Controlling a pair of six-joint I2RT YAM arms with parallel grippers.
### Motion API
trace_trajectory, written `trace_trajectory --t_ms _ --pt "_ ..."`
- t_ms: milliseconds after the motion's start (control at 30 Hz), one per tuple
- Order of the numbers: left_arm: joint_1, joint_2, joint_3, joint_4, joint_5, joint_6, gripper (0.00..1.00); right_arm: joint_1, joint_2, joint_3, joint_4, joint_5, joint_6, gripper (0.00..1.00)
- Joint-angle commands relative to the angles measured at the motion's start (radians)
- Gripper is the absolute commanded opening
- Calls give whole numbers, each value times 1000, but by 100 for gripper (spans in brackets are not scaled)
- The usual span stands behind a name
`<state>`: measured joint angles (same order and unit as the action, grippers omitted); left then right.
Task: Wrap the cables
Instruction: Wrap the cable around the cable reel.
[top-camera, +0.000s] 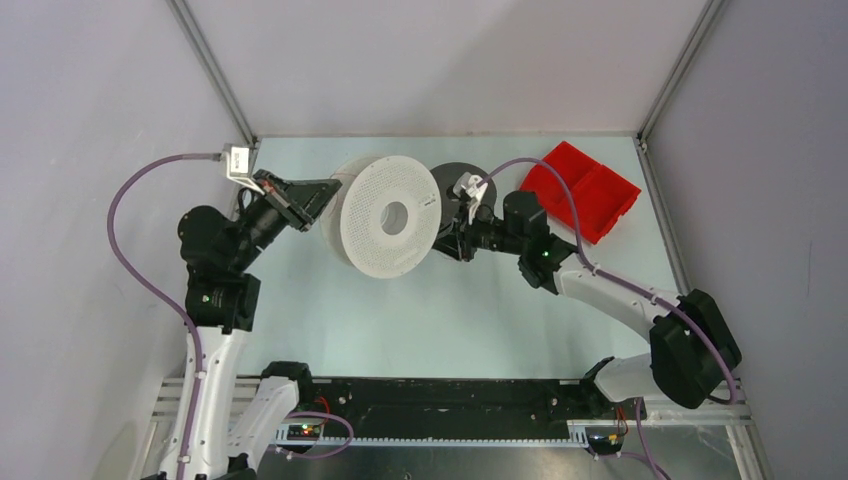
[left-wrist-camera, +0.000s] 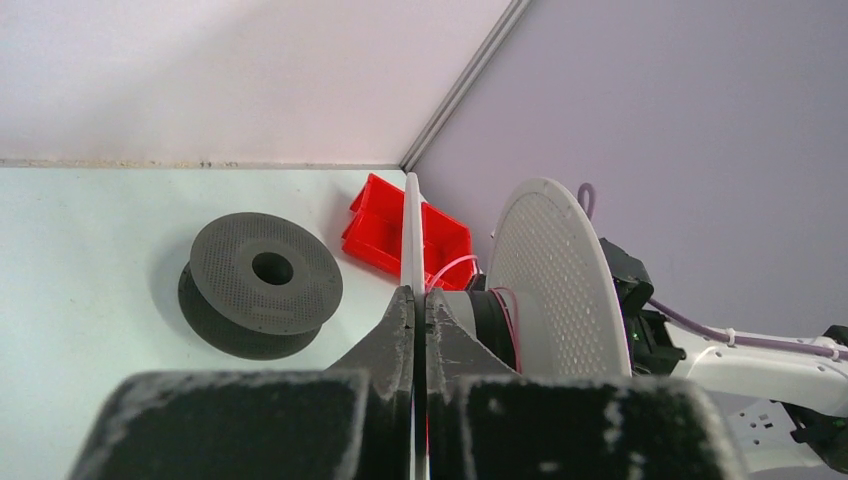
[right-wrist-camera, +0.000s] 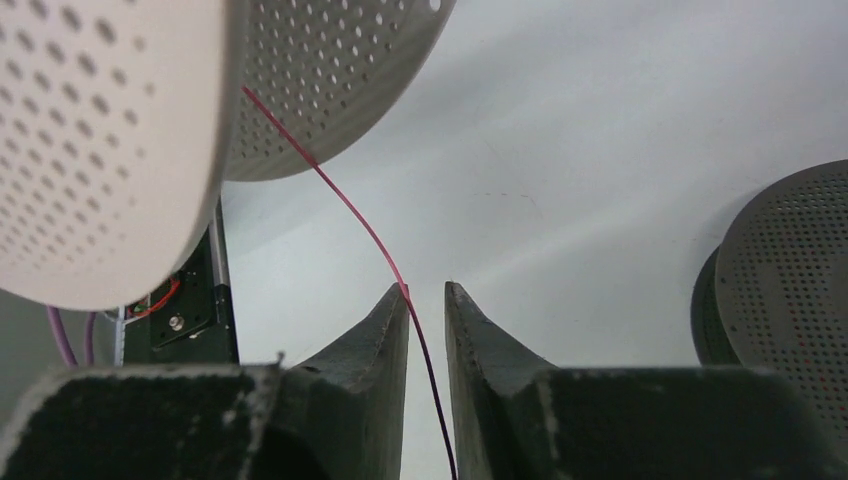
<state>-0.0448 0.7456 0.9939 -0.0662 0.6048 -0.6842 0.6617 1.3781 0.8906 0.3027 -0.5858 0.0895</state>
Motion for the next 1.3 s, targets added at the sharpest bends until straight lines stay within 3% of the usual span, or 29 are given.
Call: trace_trajectory --t_ms 0,100,433,467,567,633,933,1033,1133,1267 --pt "16 -16 4 108 -13 -49 0 -6 -50 -22 67 42 3 18" --pt "21 -18 0 108 -14 -52 0 -8 -53 -30 73 40 8 16" --pt "36 -24 -10 108 -14 -59 0 -11 -83 -42 52 59 20 30" --pt "36 -26 -10 108 -14 -60 0 -10 -86 -45 51 59 18 29" --pt "37 -28 -11 108 -15 -60 0 -11 -94 -55 56 54 5 9" --pt "37 -27 -11 111 -17 -66 0 -12 -88 -62 63 47 0 2" --pt "38 -26 -30 146 -25 -97 0 -17 -51 -76 137 -61 67 0" --pt "39 -16 -50 202 -47 -139 0 -36 -48 -76 232 -175 245 0" --pt "39 4 -65 268 -66 -202 0 -33 -4 -76 481 -298 530 0" --pt "39 26 -103 414 -94 -332 0 -30 68 -75 812 -308 875 0"
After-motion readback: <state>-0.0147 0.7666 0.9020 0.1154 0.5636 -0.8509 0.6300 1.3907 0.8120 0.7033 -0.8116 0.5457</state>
